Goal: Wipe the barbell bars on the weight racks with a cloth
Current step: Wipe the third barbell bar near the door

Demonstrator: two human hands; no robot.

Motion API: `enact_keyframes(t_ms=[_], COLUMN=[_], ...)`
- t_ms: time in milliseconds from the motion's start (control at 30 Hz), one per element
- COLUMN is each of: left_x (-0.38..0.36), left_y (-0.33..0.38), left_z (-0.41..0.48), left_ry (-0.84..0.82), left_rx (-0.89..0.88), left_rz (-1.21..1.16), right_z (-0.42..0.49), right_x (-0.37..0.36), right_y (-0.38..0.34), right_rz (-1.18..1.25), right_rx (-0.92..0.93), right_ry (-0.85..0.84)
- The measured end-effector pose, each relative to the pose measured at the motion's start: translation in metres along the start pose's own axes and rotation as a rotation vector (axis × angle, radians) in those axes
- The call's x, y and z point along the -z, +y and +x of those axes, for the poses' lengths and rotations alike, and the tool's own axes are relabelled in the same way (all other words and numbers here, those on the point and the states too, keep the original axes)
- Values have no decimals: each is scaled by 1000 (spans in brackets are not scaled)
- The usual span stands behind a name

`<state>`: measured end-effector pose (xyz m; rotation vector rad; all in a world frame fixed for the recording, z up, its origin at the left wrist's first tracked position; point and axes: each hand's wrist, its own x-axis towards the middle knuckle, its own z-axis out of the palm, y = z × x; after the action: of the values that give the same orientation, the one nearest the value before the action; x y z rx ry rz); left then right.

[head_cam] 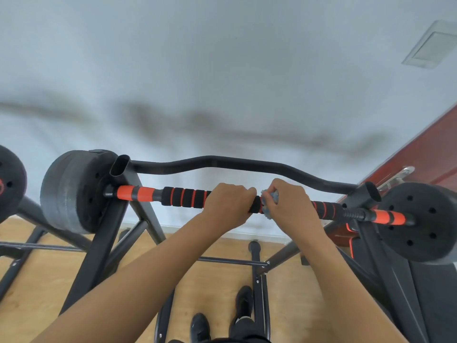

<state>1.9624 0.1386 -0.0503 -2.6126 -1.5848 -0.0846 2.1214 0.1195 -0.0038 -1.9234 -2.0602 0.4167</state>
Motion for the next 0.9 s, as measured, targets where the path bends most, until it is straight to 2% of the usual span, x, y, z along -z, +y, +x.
enact_keyframes(t_ms=[167,233,333,367,433,500,533,633,700,800,900], left_x=[7,13,21,24,27,27,27,21,14,4,4], left_y=[-3,-9,-23,-27,-31,-32,-31,-21,-9,0,-3], left_z=[16,27,46,49,52,49,46,27,14,7,13], left_ry=[-136,-325,-721,-809,-860,-776,-682,-311,-137,-36,-80], left_rx=[72,80,88,85,72,59,43,-40,-59,-31,-9], left_rz=[-74,-184,-519,-591,-647,-668,-646,-327,-124,-25,-68], right_z=[-22,-34,-48,-51,-49,-39,-31,-8,1,3,-9], right_x=[-16,-23,-29,-27,-17,-5,0,8,5,0,-1], right_y=[1,4,8,9,9,9,10,9,8,5,3], right_rz=[84,128,132,137,164,190,202,174,46,-69,-68], right_rx=[35,27,10,9,20,9,-9,-59,-63,-51,6], right_ry=[80,114,105,110,165,219,210,92,32,7,36])
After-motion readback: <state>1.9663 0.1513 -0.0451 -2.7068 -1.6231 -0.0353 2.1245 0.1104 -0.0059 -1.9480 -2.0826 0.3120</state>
